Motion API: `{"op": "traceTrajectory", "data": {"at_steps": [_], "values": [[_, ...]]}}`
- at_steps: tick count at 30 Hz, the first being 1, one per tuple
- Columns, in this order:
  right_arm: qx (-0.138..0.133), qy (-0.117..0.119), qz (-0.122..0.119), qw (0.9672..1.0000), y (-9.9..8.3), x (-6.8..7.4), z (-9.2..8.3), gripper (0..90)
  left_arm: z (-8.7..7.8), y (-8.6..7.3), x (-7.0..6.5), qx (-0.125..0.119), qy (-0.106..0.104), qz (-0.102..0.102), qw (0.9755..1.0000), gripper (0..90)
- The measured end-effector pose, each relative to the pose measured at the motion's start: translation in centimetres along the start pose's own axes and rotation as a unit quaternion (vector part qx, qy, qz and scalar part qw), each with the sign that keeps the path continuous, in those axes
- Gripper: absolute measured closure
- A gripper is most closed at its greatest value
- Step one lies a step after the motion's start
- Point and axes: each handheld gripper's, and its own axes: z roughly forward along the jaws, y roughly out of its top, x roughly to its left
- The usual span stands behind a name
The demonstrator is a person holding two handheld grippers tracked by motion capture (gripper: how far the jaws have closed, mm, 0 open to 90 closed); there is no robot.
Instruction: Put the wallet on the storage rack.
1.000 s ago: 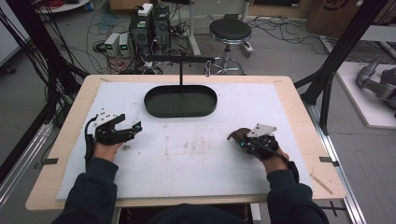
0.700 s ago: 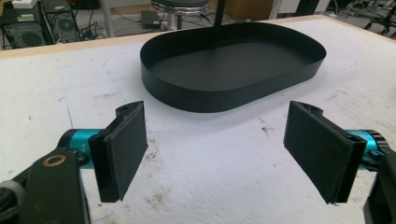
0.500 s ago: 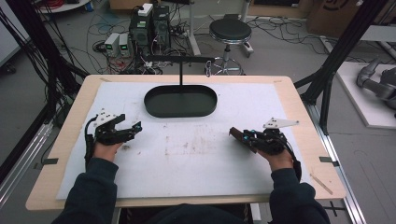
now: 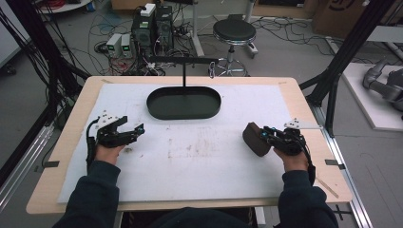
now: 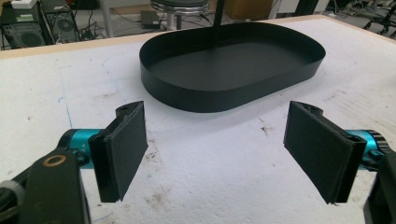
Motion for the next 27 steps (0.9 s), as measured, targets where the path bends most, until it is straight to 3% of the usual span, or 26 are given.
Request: {"op": "traceTrajectory", "data": {"at_steps": [11, 15, 16, 17, 18, 22, 27], "values": [[-0.005, -0.007, -0.012, 0.9999, 0.1, 0.4, -0.2, 63.8, 0.0, 0.0, 0.0, -0.001, 0.001, -0.001, 1.0, 21.4], [-0.019, -0.009, -0.03, 0.9993, 0.3, 0.7, -0.5, 54.1, 0.0, 0.0, 0.0, 0.0, 0.001, -0.002, 1.0, 21.4], [-0.025, -0.008, -0.05, 0.9984, 0.2, 0.9, -0.6, 42.8, 0.0, 0.0, 0.0, 0.0, 0.001, -0.002, 1.0, 21.4], [-0.025, -0.008, -0.05, 0.9984, 0.2, 0.9, -0.6, 42.8, 0.0, 0.0, 0.0, 0.0, 0.001, -0.002, 1.0, 21.4], [-0.025, -0.013, -0.062, 0.9977, 0.1, 1.0, -0.4, 35.9, 0.0, 0.0, 0.0, 0.0, 0.001, -0.002, 1.0, 21.4], [0.003, -0.022, -0.064, 0.9977, -0.3, 1.0, 0.5, 24.6, 0.0, 0.0, 0.0, -0.001, 0.0, -0.001, 1.0, 21.4], [0.055, -0.018, -0.075, 0.9955, -1.0, 1.0, 2.0, 26.6, 0.0, 0.0, 0.0, 0.001, -0.001, 0.0, 1.0, 21.4]]}}
